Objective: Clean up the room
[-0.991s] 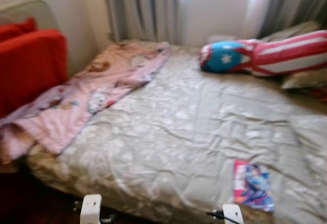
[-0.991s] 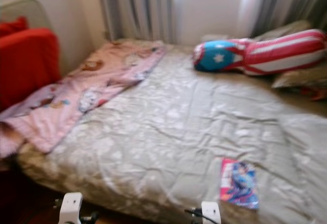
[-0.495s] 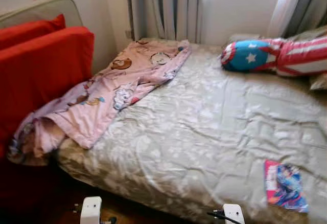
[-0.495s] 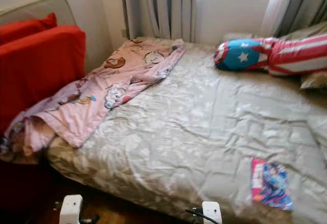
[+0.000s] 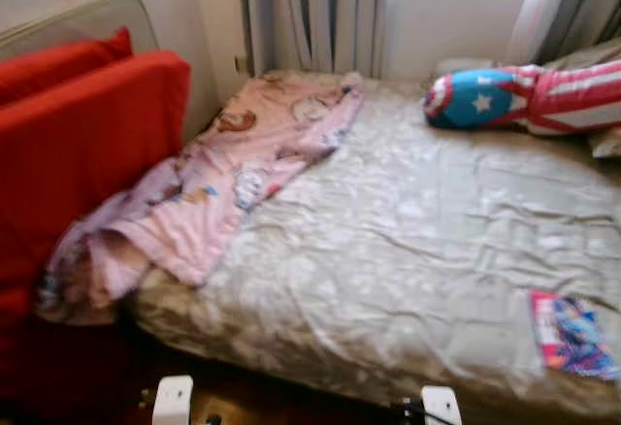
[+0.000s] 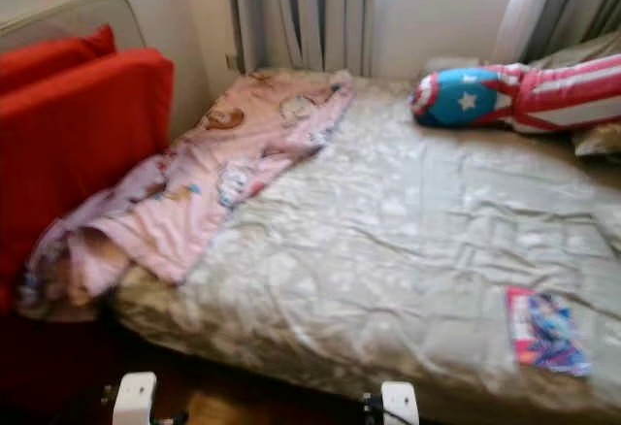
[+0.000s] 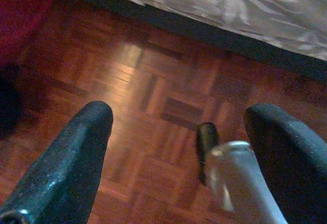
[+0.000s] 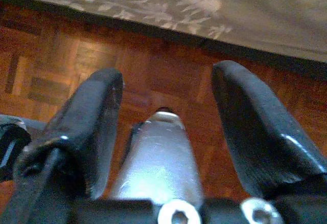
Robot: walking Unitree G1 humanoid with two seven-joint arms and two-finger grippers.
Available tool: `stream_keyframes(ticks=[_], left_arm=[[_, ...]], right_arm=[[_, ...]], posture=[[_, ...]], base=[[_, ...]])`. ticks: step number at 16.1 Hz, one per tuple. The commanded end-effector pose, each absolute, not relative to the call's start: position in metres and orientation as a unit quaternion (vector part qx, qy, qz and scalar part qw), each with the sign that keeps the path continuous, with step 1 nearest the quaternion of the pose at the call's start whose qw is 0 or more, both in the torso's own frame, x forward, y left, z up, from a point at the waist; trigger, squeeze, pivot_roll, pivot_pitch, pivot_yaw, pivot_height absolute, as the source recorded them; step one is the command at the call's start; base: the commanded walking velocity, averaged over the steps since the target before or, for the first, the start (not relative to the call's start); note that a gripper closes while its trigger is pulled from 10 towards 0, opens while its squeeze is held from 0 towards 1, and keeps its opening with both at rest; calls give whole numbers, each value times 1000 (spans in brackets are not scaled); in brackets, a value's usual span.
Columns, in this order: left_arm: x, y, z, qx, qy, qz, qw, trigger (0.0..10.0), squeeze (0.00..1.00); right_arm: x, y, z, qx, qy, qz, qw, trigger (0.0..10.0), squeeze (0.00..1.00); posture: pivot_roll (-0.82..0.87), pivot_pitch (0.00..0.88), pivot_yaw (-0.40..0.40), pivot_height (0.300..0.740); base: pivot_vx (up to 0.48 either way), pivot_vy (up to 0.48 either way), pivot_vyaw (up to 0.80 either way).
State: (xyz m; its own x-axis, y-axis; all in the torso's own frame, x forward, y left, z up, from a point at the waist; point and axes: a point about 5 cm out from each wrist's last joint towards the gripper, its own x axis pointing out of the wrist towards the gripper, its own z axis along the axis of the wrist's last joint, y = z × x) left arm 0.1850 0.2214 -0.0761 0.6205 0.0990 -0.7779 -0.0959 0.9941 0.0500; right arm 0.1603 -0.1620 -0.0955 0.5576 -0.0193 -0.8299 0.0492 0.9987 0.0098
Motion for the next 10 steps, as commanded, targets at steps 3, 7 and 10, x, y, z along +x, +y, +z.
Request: stream_keyframes(ticks=[3,7,10], left_arm=[[187,216,-76,4,433,45,900,10000,0],[188,216,-76,5,433,46,900,10000,0],[188,216,-76,4,432,47,900,10000,0]], right_arm=[[154,-171,-97,10,478,-31,878,10000,0],[154,-170,-98,11,479,-32,877,10000,0],[155,-170,-97,11,479,-32,877,10000,0]], posture=[[-40,0,36,740],[-40,0,37,740],[-39,0,35,740]], base=[[0,365,0],[0,363,0],[0,365,0]])
